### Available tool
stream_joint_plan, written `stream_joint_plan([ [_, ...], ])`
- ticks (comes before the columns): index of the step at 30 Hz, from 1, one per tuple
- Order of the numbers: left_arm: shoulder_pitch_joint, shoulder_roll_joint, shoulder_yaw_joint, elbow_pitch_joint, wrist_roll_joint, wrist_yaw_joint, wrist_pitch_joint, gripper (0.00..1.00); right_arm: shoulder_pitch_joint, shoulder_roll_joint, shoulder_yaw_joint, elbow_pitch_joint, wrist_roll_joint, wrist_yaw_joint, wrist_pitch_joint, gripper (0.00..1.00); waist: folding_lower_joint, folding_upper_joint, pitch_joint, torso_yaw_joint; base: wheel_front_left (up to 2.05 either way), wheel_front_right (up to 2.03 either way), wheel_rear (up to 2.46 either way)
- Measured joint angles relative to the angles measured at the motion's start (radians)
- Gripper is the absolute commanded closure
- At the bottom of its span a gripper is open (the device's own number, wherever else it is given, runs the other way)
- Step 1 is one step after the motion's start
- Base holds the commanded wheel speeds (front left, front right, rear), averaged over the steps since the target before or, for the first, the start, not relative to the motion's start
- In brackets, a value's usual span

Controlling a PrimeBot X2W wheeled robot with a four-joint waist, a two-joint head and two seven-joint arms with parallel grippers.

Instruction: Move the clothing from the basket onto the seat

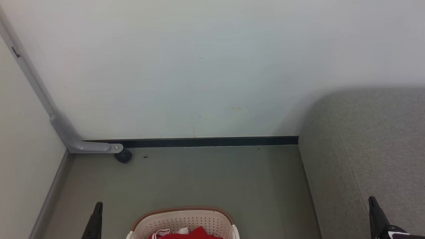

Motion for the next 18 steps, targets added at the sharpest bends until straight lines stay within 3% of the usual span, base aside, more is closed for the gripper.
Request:
stream_joint_plan([
  [18,0.000,-0.002,0.002,0.000,0.000,0.000,0.001,1.00,0.000,0.001,-0.002,0.000,0.000,0.000,0.000,1.00,0.0000,0.0000,0.000,0.000,0.00,0.00,0.00],
])
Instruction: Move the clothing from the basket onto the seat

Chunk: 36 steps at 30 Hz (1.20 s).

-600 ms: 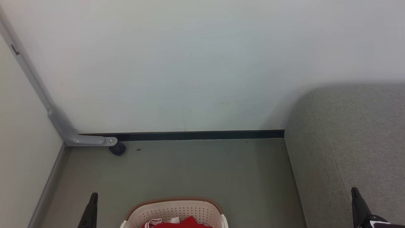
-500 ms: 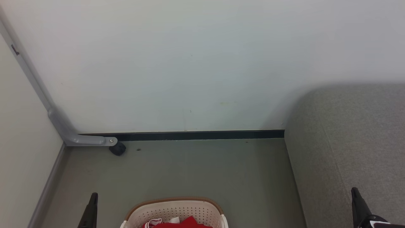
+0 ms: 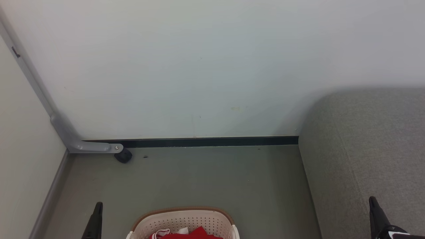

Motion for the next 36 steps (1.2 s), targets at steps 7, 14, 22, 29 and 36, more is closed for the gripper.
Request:
stream_joint_plan([
  [7,0.000,0.000,0.001,0.000,0.000,0.000,0.000,1.00,0.000,0.001,-0.001,0.000,0.000,0.000,0.000,1.00,0.0000,0.0000,0.000,0.000,0.00,0.00,0.00],
  [14,0.000,-0.001,0.001,0.000,0.000,0.000,0.000,1.00,0.000,0.001,-0.002,0.000,0.000,0.000,0.000,1.00,0.0000,0.0000,0.000,0.000,0.00,0.00,0.00],
  [22,0.000,-0.001,0.002,0.000,0.000,0.000,0.004,1.00,0.000,0.003,-0.002,0.000,0.000,0.000,0.001,1.00,0.0000,0.0000,0.000,0.000,0.00,0.00,0.00],
  [29,0.000,-0.001,0.002,0.000,0.000,0.000,0.004,1.00,0.000,0.004,-0.003,0.000,0.000,0.000,0.001,1.00,0.0000,0.0000,0.000,0.000,0.00,0.00,0.00],
  [36,0.000,-0.002,0.003,0.000,0.000,0.000,0.004,1.00,0.000,0.005,-0.003,0.000,-0.001,0.000,0.001,1.00,0.0000,0.0000,0.000,0.000,0.00,0.00,0.00],
])
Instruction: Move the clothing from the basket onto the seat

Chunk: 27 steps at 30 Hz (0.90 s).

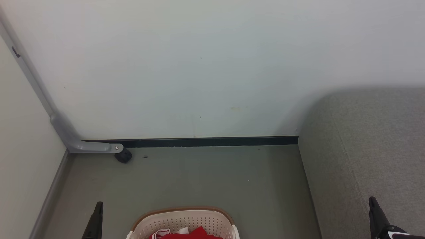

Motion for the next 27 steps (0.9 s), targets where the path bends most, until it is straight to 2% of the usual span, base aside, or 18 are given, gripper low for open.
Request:
stream_joint_plan([
  [15,0.000,-0.002,0.002,0.000,0.002,0.000,0.003,1.00,0.000,0.001,-0.001,0.000,-0.001,0.000,0.000,1.00,0.0000,0.0000,0.000,0.000,0.00,0.00,0.00],
  [16,0.000,-0.003,0.001,0.001,0.002,0.000,0.003,0.00,0.000,0.001,-0.001,0.002,-0.001,0.000,0.000,0.00,0.0000,0.0000,0.000,0.000,0.00,0.00,0.00],
  [18,0.012,-0.008,-0.001,0.019,0.001,0.001,0.003,0.00,0.013,0.009,0.001,0.018,-0.001,-0.001,-0.001,0.00,0.0000,0.0000,0.000,0.000,0.00,0.00,0.00],
  [19,0.021,-0.013,-0.003,0.029,0.001,0.001,0.003,1.00,0.022,0.014,0.002,0.030,-0.001,-0.002,-0.001,1.00,0.0000,0.0000,0.000,0.000,0.00,0.00,0.00],
  [20,0.031,-0.016,-0.004,0.040,0.001,0.001,0.003,0.00,0.033,0.020,0.004,0.041,-0.001,-0.002,-0.001,0.00,0.0000,0.0000,0.000,0.000,0.00,0.00,0.00],
  [27,0.051,-0.023,-0.005,0.057,0.003,0.001,-0.010,0.00,0.054,0.031,0.011,0.056,-0.016,-0.006,-0.017,0.00,0.0000,0.0000,0.001,0.000,0.00,0.00,0.00],
])
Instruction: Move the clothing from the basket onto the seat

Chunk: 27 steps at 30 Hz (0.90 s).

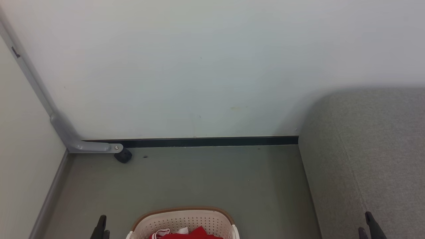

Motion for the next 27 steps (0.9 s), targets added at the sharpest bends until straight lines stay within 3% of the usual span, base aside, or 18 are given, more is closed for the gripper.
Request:
stream_joint_plan([
  [22,-0.002,-0.011,0.047,-0.004,0.095,0.001,-0.061,0.00,-0.008,0.002,0.011,-0.039,-0.133,-0.019,-0.064,0.00,0.0000,-0.0001,-0.008,-0.004,0.00,0.00,0.00],
  [27,-0.005,-0.013,0.067,-0.025,0.154,0.024,-0.081,0.00,-0.010,0.003,0.013,-0.068,-0.181,-0.037,-0.082,0.00,0.0000,0.0000,-0.009,-0.003,0.00,0.00,0.00],
])
